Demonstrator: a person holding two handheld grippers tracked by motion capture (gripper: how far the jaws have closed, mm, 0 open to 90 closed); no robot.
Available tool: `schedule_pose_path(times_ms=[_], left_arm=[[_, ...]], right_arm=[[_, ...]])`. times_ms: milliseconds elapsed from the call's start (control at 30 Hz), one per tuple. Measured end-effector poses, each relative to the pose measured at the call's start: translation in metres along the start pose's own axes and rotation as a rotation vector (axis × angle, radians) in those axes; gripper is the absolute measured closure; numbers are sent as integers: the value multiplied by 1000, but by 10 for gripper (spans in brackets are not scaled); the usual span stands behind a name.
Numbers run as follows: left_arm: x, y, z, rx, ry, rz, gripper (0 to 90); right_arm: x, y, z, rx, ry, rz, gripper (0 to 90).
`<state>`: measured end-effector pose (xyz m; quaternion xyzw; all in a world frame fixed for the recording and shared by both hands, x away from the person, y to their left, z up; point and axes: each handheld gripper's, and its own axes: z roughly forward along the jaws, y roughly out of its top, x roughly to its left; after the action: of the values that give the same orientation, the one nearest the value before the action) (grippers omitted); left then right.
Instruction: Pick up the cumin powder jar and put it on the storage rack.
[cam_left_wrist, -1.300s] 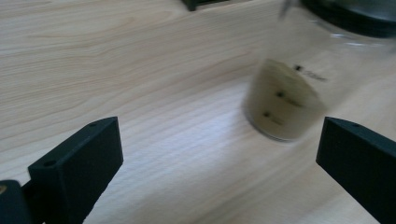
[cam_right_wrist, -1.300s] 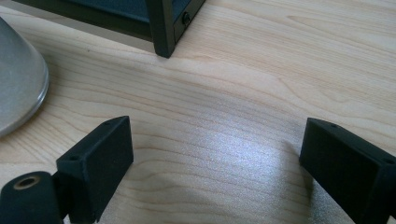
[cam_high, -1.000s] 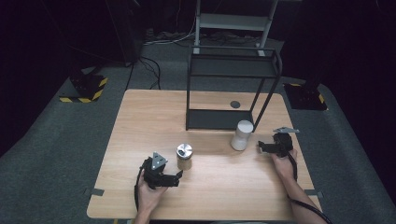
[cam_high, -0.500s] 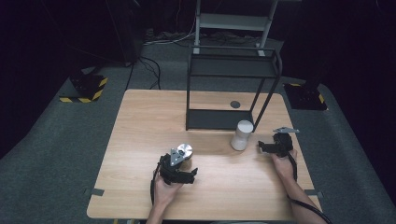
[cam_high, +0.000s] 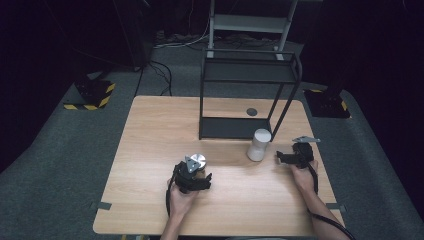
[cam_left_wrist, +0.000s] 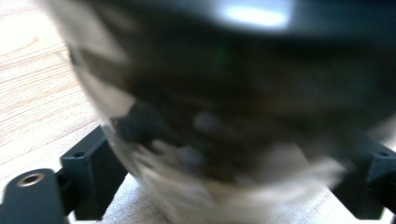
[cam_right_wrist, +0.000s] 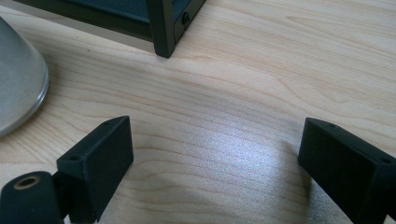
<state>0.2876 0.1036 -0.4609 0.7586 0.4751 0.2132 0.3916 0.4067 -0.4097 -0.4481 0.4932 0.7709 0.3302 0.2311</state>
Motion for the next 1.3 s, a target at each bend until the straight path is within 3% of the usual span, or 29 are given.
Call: schedule_pose_path(times_ms=[167, 267, 400, 700, 833, 1067, 1300], left_arm=[[-3, 2, 2, 2, 8, 12, 202], [-12, 5, 5, 8, 39, 38, 233], [-15, 6, 7, 2, 41, 38, 306], [-20, 10, 10, 8, 28, 48, 308], [-19, 10, 9, 5, 25, 76, 309], [-15, 13, 2, 35, 17, 98, 310], [-14, 18, -3, 30, -12, 108, 311]], right_arm=[[0, 0, 0, 0, 0, 0, 97], [0, 0, 0, 0, 0, 0, 97], [0, 0, 0, 0, 0, 0, 97], [0, 0, 0, -1, 2, -1, 99], [0, 0, 0, 0, 1, 1, 101], [0, 0, 0, -2, 1, -2, 105], [0, 0, 0, -3, 2, -4, 107]])
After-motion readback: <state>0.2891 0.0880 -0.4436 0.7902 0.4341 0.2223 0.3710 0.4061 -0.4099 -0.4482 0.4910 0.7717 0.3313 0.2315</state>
